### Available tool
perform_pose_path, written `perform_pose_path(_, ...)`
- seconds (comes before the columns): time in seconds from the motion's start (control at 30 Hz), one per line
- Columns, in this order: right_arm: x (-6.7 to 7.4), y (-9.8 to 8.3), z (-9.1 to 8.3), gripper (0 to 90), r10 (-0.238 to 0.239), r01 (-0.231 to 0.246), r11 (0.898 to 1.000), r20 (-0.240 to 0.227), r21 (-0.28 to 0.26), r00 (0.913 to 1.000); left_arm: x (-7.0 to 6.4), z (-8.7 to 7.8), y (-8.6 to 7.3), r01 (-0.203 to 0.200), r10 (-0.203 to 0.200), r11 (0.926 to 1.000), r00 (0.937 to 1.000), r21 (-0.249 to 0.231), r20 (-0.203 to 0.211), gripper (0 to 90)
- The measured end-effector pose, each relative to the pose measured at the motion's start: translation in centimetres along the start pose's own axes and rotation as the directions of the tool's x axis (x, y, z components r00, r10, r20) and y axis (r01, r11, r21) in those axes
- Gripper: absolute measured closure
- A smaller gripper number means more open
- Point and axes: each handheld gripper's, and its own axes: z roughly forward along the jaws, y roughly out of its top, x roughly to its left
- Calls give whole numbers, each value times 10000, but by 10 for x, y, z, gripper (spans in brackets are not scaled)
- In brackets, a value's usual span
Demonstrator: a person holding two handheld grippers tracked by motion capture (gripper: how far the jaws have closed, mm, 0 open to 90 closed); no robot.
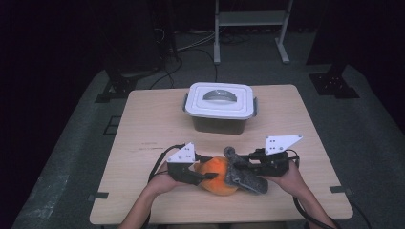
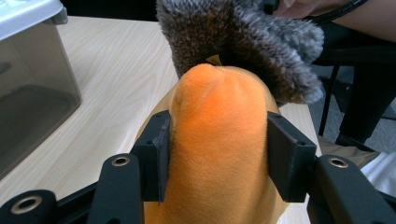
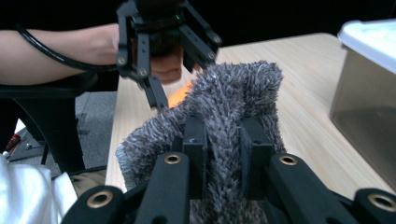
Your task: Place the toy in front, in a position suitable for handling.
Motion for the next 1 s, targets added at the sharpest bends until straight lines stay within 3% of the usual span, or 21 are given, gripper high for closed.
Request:
perform_pose_path(0.23,-8,-14,9,750,209,-216,9956,92,913,9997,2,-5,-1,107,-107,9999,9999,-91,-9,470)
perform_pose_path(0.33,-5,-11,6,750,141,-152,9975,168,692,9998,2,-4,-1,179,-179,9997,9998,-177,52,470)
perform_pose_path(0.43,0,-2,5,751,-51,51,10000,-6,74,10000,0,-3,1,73,-71,9997,9999,-221,83,470)
perform_pose_path(0.5,2,0,7,751,-194,193,9996,15,214,9998,0,-3,2,58,-54,9996,9999,-290,144,470)
perform_pose_path(0.6,-1,-8,13,751,-48,51,9979,-44,646,10000,0,-3,0,51,-48,9998,9999,-203,162,457)
perform_pose_path(0.67,-4,-13,13,750,144,-127,9966,-203,817,9997,2,-3,-3,218,-209,9991,9995,-357,247,405)
perform_pose_path(0.8,-6,-19,12,751,191,-179,9933,-90,1139,9998,6,-3,-5,516,-505,9977,9984,-448,257,262)
perform_pose_path(0.87,-8,-25,11,750,292,-268,9908,-158,1323,9994,10,-1,-11,938,-927,9949,9952,-360,297,190)
perform_pose_path(0.97,-9,-27,11,751,274,-255,9881,-104,1514,9996,14,1,-17,1363,-1342,9901,9893,-348,564,173)
perform_pose_path(1.0,-9,-28,12,751,282,-265,9874,-91,1560,9996,15,0,-17,1337,-1313,9905,9891,-327,660,205)
